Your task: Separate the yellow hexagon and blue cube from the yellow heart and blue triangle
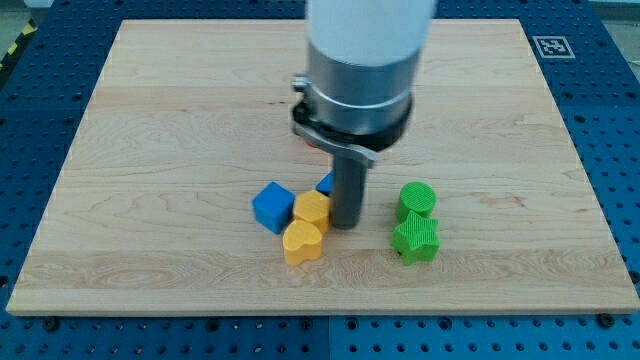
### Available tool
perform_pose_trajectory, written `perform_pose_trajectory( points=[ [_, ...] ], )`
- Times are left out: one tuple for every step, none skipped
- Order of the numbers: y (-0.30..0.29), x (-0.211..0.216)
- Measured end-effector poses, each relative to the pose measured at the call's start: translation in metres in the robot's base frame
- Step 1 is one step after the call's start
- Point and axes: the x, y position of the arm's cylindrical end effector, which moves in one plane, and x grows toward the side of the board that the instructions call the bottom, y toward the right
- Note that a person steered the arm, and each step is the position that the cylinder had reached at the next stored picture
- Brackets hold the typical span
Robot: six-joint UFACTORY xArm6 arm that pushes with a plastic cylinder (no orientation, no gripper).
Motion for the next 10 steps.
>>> perform_pose_trajectory(
  points=[
    [-0.004, -0.003],
    [-0.004, -0.001],
    [-0.023, 0.018],
    [-0.024, 0.018],
    [-0.051, 0.018],
    [-0.065, 0.005],
    [-0.065, -0.006],
    [-0.065, -0.006],
    [-0.078, -0.015],
    [-0.080, -0.019]
  ],
)
